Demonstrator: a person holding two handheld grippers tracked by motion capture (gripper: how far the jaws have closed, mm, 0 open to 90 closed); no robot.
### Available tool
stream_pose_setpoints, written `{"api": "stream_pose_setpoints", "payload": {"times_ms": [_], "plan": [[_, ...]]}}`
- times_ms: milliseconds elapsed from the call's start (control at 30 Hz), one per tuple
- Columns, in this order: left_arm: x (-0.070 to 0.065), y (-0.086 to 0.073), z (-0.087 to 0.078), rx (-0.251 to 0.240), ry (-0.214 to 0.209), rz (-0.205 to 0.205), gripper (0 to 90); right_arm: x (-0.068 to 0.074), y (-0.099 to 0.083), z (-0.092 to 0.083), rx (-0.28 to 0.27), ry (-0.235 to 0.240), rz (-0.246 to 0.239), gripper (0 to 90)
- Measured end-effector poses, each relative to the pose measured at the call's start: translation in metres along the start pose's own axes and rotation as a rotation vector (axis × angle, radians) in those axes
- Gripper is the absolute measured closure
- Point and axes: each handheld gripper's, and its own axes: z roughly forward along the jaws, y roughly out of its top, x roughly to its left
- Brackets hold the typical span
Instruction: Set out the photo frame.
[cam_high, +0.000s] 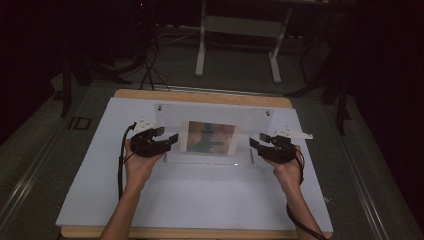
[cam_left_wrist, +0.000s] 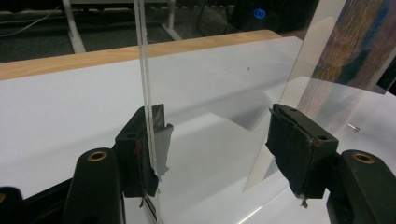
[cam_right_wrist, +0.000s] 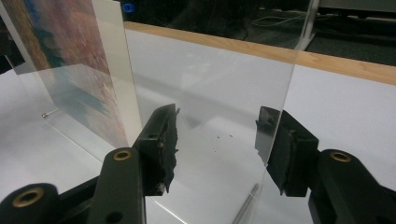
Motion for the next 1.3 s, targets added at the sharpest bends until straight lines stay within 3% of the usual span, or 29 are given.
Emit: {"api": "stream_pose_setpoints", "payload": {"times_ms": [367, 567, 933, 1300], "plan": [[0.0003, -0.0019, 0.0007, -0.017, -0.001, -0.006, 35.7, -0.0011, -0.0004, 0.0006, -0.006, 0.004, 0.003, 47.3], [0.0011, -0.002, -0.0019, -0.027, -0.017, -0.015, 34.1, -0.0001, 0.0012, -0.0008, 0.006, 0.003, -0.028, 47.1], [0.0035, -0.0047, -0.0068, -0.024, 0.021, -0.016, 35.1, -0.0033, -0.003, -0.0018, 0.024, 0.027, -0.019, 47.2], [0.0071, -0.006, -0.0074, -0.032, 0.01, -0.035, 34.5, -0.0004, -0.0054, -0.003, 0.025, 0.013, -0.03, 49.9]]}}
